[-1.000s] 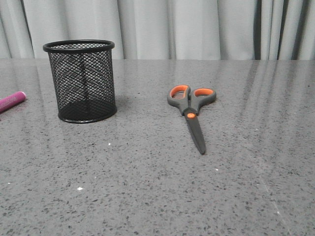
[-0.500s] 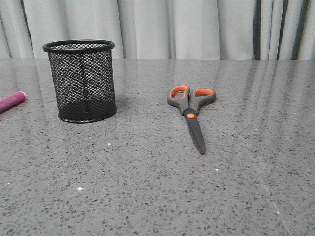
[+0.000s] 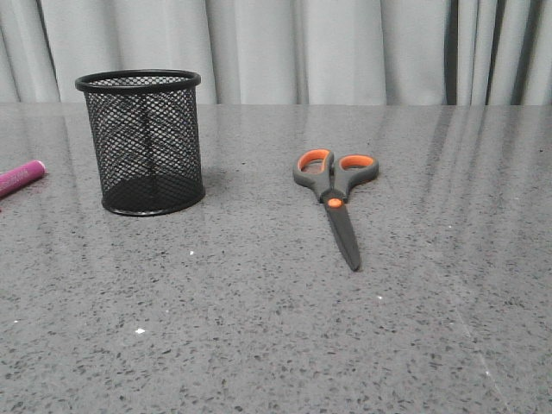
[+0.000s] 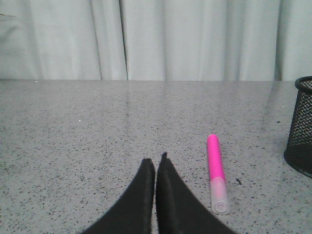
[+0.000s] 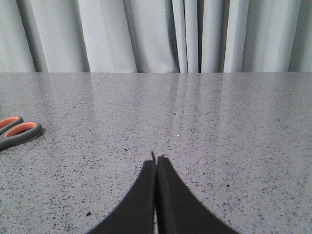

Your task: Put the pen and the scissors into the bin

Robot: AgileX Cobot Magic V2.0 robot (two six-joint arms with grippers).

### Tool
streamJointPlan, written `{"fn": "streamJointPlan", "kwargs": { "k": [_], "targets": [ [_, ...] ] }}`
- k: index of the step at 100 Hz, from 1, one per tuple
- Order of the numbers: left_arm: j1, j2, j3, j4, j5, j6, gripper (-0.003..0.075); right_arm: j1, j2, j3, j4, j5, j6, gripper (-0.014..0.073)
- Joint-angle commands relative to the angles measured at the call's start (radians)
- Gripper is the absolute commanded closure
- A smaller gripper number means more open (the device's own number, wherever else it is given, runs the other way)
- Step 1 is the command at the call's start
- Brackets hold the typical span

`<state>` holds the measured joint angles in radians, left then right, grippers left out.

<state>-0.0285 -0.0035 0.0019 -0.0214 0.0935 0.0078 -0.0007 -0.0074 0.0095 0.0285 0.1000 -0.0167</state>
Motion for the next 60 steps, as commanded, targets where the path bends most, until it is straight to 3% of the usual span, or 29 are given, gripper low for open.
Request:
{"fn": "streamJointPlan", "kwargs": {
  "k": [1, 60],
  "targets": [
    [-0.009, -0.027, 0.022, -0.008, -0.073, -0.008, 0.0741, -0.008, -0.021, 0.017, 0.004, -0.089, -0.006, 0.0669],
    [-0.009, -0.027, 0.022, -0.008, -0.073, -0.008, 0.0741, -0.008, -0.021, 0.017, 0.004, -0.089, -0.006, 0.0669]
  ]
}}
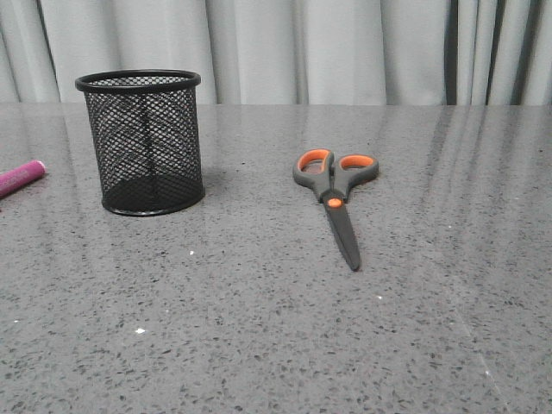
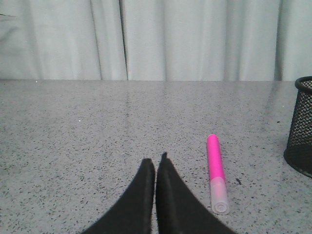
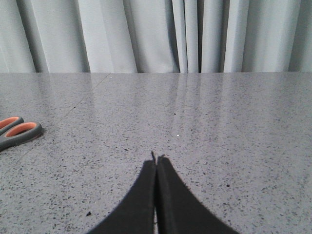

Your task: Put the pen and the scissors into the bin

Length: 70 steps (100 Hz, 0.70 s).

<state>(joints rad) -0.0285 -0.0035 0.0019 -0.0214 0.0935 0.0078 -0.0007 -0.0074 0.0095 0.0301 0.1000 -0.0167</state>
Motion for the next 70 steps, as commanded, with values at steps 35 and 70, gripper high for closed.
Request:
{"fn": "streamJointPlan", "kwargs": {
  "k": [35, 70],
  "targets": [
    [-0.009, -0.027, 0.022, -0.259, -0.081, -0.008, 0.0742, -0.008, -0.021, 0.017, 0.256, -0.184, -0.006, 0.0669],
    [-0.009, -0.027, 0.003, -0.599, -0.094, -0.008, 0.0742, -0.008, -0.021, -0.007, 0.579, -0.173, -0.006, 0.0666]
  ]
}}
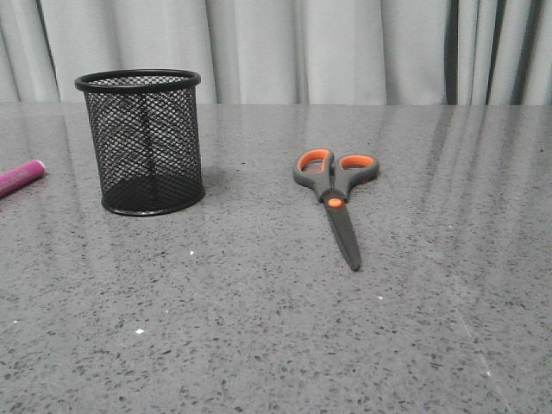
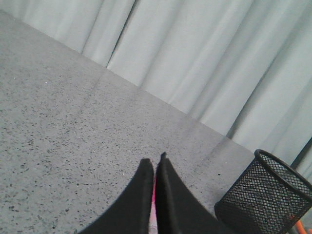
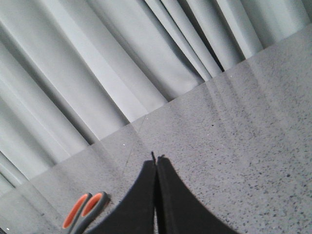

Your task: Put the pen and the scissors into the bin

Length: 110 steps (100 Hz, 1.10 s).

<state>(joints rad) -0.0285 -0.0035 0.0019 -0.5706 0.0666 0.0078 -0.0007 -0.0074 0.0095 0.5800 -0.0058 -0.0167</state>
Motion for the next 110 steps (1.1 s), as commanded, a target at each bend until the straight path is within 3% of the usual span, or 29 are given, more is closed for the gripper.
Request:
{"fn": "streamJointPlan", "kwargs": {
  "k": [1, 19, 33, 49, 65, 91, 102, 110],
  "targets": [
    [-0.009, -0.027, -0.002, -0.050, -0.067, -0.008, 0.0742, -0.008, -0.021, -0.007, 0.030, -0.068, -0.006, 0.0665],
    [-0.009, 0.012, -0.103, -0.050, 0.017, -0.008, 0.0742, -0.008, 0.014, -0.119, 0.013, 0.060, -0.017, 0.0650],
    [-0.009, 0.133, -0.234, 0.028, 0.126, -0.008, 0.0742, -0.008, 0.145, -0.248, -0.092, 0.217, -0.017, 0.0650],
    [-0.009, 0.357, -0.442, 0.263, 0.357, -0.008, 0.0742, -0.008, 0.387, -0.420, -0.238, 0.460, -0.017, 0.0650],
    [-0.009, 0.548, -0.627, 0.309, 0.575, -0.008, 0.0742, -0.008, 0.600, -0.581, -0.260, 0.652, -0.017, 0.0651],
    [-0.009, 0.727, -0.766, 0.293, 0.748, 0.043, 0.0741, -0.008, 0.747, -0.726, -0.244, 0.736, -0.027, 0.0648],
    [-0.009, 0.770, -0.785, 0.272, 0.771, 0.044, 0.0739, -0.005, 0.747, -0.741, -0.201, 0.742, -0.070, 0.0583],
    [-0.009, 0.787, -0.787, 0.270, 0.771, 0.065, 0.0713, -0.005, 0.747, -0.747, -0.188, 0.746, -0.076, 0.0445]
  ]
}}
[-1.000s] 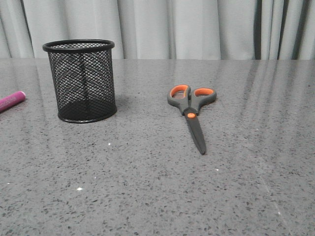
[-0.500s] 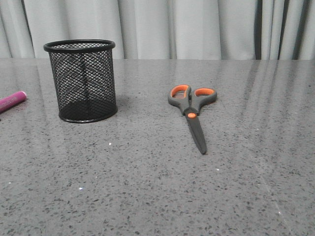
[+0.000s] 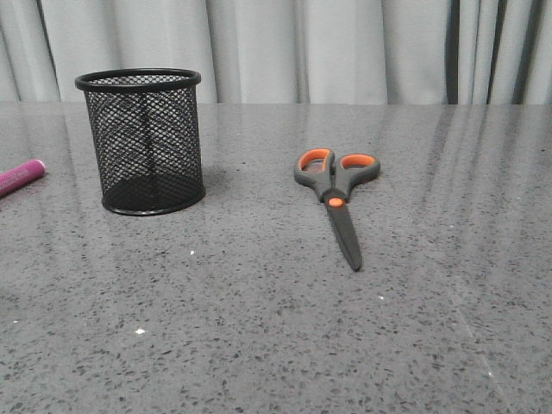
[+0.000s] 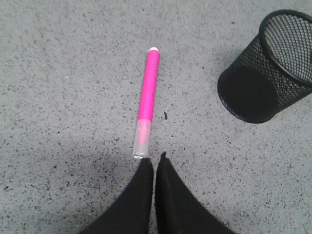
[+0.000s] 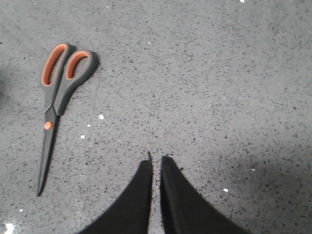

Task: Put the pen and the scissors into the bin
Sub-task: 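Lower the left gripper over the pink highlighter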

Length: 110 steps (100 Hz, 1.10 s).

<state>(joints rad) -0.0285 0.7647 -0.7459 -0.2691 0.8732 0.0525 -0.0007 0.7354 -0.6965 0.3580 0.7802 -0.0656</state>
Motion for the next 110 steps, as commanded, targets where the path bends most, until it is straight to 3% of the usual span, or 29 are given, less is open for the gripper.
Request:
{"fn": "streamJointPlan", "kwargs": {
  "k": [1, 7, 14, 23, 29, 40, 110],
  "targets": [
    [-0.009, 0.022, -0.040, -0.036, -0.036, 0.025, 0.0707, -0.005, 0.004, -0.041, 0.034, -0.038, -0.028, 0.0445],
    [-0.009, 0.034, -0.040, -0.053, -0.036, 0.064, 0.0641, -0.005, 0.004, -0.043, 0.034, -0.037, -0.028, 0.0312],
    [-0.009, 0.046, -0.040, -0.080, -0.036, 0.088, 0.0533, -0.005, 0.004, -0.043, 0.036, -0.034, -0.028, 0.0214],
    [-0.009, 0.064, -0.040, -0.099, -0.036, 0.093, 0.0385, -0.005, 0.004, -0.043, 0.041, -0.031, -0.028, 0.0192],
    [-0.009, 0.076, -0.040, -0.115, -0.037, 0.122, 0.0327, -0.005, 0.004, -0.043, 0.040, -0.031, -0.028, 0.0198],
    [-0.009, 0.105, -0.046, -0.144, -0.036, 0.206, 0.0325, -0.005, 0.004, -0.043, 0.040, -0.031, -0.028, 0.0200],
    [-0.009, 0.499, -0.281, -0.142, 0.015, 0.317, 0.0353, -0.005, 0.004, -0.043, 0.045, -0.029, -0.028, 0.0200]
  ]
}}
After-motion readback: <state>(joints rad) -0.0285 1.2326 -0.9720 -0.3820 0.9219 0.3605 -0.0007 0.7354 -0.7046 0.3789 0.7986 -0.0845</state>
